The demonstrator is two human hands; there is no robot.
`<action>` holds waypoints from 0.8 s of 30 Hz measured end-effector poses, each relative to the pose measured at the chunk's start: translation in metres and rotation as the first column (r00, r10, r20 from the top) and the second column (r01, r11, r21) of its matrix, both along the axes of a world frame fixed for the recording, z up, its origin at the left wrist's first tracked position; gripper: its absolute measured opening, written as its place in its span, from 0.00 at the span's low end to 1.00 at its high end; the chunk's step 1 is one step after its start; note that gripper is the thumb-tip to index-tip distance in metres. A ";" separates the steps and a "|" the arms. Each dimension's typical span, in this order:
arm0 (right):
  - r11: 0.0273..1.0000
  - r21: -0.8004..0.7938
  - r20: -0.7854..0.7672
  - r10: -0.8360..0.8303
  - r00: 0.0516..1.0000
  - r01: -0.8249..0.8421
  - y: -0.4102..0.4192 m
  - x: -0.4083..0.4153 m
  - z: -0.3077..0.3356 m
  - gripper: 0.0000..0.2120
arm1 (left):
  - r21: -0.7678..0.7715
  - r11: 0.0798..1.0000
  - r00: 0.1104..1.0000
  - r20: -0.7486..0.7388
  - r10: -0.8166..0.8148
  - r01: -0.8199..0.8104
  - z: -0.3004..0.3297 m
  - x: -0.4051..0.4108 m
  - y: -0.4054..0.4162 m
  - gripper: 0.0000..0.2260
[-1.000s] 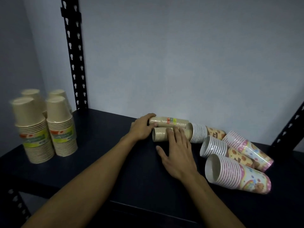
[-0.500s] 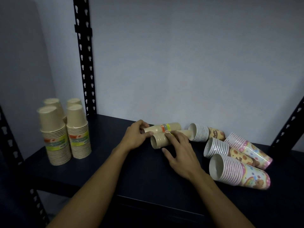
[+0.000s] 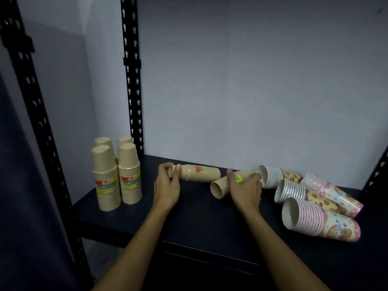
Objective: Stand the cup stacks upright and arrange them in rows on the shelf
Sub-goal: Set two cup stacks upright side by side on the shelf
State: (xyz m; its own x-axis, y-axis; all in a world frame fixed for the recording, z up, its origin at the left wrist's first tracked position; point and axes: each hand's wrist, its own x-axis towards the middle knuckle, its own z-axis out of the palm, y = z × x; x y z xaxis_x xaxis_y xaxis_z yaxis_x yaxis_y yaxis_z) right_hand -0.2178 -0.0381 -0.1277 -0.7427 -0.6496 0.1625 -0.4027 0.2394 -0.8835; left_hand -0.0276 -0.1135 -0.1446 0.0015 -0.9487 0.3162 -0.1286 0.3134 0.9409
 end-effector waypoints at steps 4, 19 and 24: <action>0.997 0.046 0.004 -0.057 0.998 0.057 -0.015 0.005 0.000 0.40 | 0.085 0.996 0.994 -0.111 -0.013 0.023 0.000 0.003 -0.003 0.21; 0.857 -0.461 0.568 0.485 0.665 -0.231 -0.014 -0.010 0.002 0.43 | -0.086 0.996 0.941 -0.333 -0.057 0.030 0.016 0.000 -0.002 0.16; 0.798 -0.483 0.391 0.565 0.727 -0.360 -0.015 -0.010 0.004 0.46 | -0.226 0.971 0.974 -0.189 -0.127 0.083 0.052 -0.012 -0.001 0.16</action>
State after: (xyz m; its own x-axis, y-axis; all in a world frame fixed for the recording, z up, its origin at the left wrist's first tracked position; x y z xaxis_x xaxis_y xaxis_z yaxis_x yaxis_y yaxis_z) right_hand -0.2276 -0.0533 -0.1238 -0.4009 -0.9036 0.1511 0.1379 -0.2226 -0.9651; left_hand -0.0394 -0.1149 -0.0922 -0.0099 -0.8562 0.5166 0.1002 0.5132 0.8524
